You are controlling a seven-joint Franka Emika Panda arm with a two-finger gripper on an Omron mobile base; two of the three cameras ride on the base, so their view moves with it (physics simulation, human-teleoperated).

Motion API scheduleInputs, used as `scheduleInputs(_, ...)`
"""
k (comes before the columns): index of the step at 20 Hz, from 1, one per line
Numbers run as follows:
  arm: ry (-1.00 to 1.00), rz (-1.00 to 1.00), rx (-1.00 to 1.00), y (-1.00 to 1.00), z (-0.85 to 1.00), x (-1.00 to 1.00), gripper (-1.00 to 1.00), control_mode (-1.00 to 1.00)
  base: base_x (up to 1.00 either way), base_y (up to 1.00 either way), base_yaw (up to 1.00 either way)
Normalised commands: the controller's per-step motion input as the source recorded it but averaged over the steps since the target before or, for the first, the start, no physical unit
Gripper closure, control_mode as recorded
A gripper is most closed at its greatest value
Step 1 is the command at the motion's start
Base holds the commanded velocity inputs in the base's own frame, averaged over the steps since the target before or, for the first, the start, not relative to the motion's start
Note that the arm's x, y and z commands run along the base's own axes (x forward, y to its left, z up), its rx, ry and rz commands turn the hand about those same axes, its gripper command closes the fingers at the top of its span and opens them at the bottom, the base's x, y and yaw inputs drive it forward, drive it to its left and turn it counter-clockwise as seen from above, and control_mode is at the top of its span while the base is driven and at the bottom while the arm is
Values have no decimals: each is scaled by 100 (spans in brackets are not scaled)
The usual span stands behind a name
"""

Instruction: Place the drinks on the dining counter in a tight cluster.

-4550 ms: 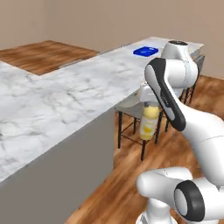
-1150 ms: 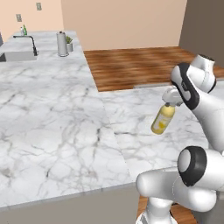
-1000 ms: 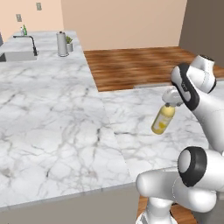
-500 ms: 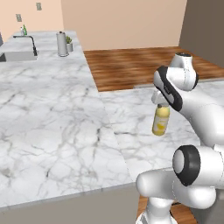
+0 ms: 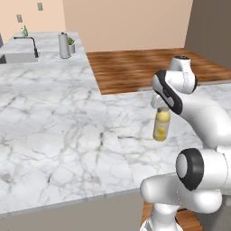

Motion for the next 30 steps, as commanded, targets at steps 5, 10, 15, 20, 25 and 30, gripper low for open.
scheduleInputs(5, 0, 0, 0, 30, -29, 2, 100, -100, 0, 0, 0)
scheduleInputs(10, 0, 0, 0, 20, -48, 7, 100, -100, 0, 0, 0)
scheduleInputs(15, 0, 0, 0, -14, -27, 22, 100, -100, 0, 0, 0)
scheduleInputs(20, 0, 0, 0, -20, -8, 31, 100, -100, 0, 0, 0)
scheduleInputs(25, 0, 0, 0, -4, -16, 18, 100, -100, 0, 0, 0)
scheduleInputs(30, 5, 0, 0, 0, -4, 1, 100, -100, 0, 0, 0)
